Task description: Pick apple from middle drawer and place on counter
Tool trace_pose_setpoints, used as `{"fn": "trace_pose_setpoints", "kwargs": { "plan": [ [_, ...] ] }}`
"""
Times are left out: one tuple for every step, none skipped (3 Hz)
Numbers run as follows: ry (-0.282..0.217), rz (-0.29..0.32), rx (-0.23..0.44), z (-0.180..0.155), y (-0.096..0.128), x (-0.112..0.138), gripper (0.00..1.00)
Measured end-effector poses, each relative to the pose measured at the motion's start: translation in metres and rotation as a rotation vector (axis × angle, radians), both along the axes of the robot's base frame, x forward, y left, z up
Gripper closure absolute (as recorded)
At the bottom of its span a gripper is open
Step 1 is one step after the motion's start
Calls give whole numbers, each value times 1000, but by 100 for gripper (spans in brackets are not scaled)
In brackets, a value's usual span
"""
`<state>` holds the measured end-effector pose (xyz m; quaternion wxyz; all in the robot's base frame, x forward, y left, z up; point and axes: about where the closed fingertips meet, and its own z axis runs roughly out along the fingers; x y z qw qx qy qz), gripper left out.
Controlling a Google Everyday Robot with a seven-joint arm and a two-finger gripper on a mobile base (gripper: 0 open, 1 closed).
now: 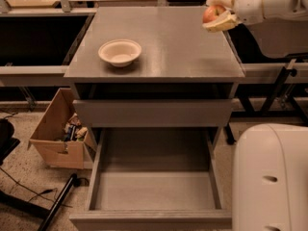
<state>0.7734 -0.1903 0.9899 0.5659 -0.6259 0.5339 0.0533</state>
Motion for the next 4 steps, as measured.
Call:
{"fn": "trace_pose_setpoints", "kwargs": {
  "plan": [
    [129, -96, 55, -34, 28, 42, 100],
    [184, -135, 118, -51, 46, 65, 100],
    [208, -130, 161, -57, 73, 78, 100],
    [253, -109, 170, -74, 97, 83, 100]
  ]
}}
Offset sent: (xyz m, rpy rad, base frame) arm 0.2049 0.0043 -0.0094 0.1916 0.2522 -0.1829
